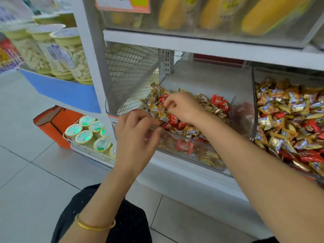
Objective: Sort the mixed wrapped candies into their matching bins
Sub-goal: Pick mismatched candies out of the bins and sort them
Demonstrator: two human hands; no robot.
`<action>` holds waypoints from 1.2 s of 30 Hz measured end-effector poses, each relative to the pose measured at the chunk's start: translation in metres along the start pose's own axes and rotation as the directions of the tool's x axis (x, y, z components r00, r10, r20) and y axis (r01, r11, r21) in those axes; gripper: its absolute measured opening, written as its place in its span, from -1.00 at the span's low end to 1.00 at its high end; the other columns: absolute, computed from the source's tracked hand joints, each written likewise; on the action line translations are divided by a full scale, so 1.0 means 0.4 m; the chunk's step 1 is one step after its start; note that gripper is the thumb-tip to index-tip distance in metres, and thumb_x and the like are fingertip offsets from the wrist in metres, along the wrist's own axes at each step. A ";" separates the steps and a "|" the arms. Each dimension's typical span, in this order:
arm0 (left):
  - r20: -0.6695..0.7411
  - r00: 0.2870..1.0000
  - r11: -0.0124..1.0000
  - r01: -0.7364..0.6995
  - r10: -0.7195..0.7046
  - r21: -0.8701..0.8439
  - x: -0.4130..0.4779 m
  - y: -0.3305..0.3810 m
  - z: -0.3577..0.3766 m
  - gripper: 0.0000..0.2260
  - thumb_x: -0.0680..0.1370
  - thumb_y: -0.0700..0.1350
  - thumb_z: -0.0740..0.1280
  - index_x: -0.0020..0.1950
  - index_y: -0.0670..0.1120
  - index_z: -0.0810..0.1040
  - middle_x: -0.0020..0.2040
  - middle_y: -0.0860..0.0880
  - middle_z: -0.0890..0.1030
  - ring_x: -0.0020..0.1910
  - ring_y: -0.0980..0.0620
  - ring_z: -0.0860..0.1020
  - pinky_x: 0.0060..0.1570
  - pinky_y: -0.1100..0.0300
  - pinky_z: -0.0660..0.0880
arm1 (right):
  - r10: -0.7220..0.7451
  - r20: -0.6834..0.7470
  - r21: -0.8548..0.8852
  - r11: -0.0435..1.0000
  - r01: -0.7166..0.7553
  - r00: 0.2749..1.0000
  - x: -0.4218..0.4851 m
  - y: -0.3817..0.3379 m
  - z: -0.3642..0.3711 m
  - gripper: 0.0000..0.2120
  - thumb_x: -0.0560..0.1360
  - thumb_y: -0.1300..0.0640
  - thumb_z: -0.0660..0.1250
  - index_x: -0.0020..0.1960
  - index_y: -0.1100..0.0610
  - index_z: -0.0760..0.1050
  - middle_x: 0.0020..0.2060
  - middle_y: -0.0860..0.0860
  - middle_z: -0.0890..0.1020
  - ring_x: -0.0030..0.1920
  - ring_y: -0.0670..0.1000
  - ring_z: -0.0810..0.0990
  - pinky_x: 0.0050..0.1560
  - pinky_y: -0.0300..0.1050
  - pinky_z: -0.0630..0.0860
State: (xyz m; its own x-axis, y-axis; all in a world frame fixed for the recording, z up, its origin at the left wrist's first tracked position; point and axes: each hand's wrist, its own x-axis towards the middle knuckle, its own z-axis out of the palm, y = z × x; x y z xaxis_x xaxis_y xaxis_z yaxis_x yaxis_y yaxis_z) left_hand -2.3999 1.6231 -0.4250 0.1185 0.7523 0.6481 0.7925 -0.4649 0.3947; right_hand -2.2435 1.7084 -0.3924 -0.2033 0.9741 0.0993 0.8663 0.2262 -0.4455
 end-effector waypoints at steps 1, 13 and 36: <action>-0.016 1.000 1.000 0.001 -0.001 -0.011 0.006 -0.011 -0.001 -0.85 0.47 -0.04 0.30 -0.08 -0.05 0.63 -0.05 -0.01 0.56 0.00 -0.09 0.47 0.03 0.26 0.18 | -0.009 0.020 -0.029 1.000 0.009 1.000 0.032 -0.001 0.012 -0.74 0.52 0.30 0.26 0.15 0.09 0.57 0.13 0.07 0.59 0.09 0.08 0.56 0.12 -0.04 0.50; -0.061 0.997 0.991 0.031 -0.040 -0.133 0.016 -0.118 0.006 -0.80 0.47 -0.03 0.27 -0.02 -0.06 0.62 0.02 0.00 0.54 0.07 -0.02 0.41 0.08 0.15 0.26 | 0.089 0.079 -0.161 0.984 -0.076 0.993 0.146 0.015 0.081 -0.83 0.45 0.12 0.43 -0.01 0.17 0.54 -0.01 0.06 0.60 0.00 0.07 0.55 0.06 -0.01 0.50; 0.221 0.742 0.560 0.635 -0.633 -0.532 -0.036 -0.139 -0.148 -0.84 0.50 -0.25 0.29 -0.09 0.00 0.59 -0.13 0.11 0.61 -0.13 0.15 0.53 -0.13 0.31 0.42 | 0.020 -0.017 0.620 0.785 -0.005 1.000 -0.144 -0.210 0.057 -0.82 0.45 0.29 0.41 -0.01 0.21 0.44 -0.27 0.22 0.63 -0.53 -0.04 0.49 -0.48 -0.16 0.44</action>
State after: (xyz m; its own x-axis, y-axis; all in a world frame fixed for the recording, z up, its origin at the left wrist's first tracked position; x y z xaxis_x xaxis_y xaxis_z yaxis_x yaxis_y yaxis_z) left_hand -2.4810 1.6107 -0.4178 -0.2815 0.9556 0.0876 0.2006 -0.0307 0.9792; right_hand -2.3148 1.6332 -0.3810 -0.1783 0.9783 0.1051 0.3982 0.1694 -0.9015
